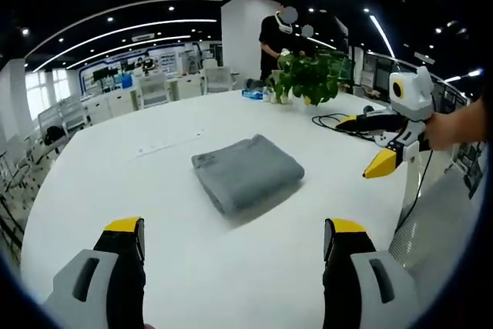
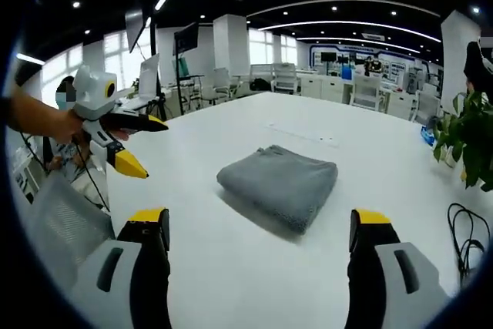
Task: Fold the towel on the table until its edges align and the towel forms a compact rectangular stack.
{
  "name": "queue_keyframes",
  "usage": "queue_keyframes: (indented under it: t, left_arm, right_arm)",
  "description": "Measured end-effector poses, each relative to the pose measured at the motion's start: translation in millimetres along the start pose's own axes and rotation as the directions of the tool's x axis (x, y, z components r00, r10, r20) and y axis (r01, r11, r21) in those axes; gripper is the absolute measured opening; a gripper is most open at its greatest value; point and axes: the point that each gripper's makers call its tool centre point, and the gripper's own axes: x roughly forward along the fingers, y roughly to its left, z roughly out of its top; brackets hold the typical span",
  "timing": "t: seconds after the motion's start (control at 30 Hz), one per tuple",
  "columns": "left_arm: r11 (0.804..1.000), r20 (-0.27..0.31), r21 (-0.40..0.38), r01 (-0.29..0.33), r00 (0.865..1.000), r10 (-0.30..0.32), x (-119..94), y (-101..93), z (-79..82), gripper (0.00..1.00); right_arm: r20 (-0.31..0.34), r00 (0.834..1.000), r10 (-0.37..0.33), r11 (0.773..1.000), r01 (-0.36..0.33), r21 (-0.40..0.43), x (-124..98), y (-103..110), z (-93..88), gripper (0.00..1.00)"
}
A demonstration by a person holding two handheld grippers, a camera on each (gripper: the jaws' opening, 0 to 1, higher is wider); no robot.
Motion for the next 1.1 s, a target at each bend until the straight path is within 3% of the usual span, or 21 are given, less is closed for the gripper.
queue_keyframes:
  t: [0.37,0.67,1.1]
  left_arm:
    - [0.999,-0.006,-0.024,-0.027,1.000,0.027,-21,-7.3,-17.8,0.99]
    - [0.999,0.003,-0.022,-0.024,1.000,0.024,-31,-20.9,-22.5,0.98]
    - [0.997,0.022,-0.048,-0.052,0.998,0.053,-40,-27.3,-33.1,0.98]
  right_arm:
    - [0.007,1.000,-0.011,0.999,0.011,0.041,-17,7,-12.8,0.99]
    - [0.001,1.000,-0.020,0.998,0.020,0.060,-34,19,-26.9,0.99]
    - [0.040,0.998,-0.045,0.996,0.041,0.080,-51,22,-29.8,0.99]
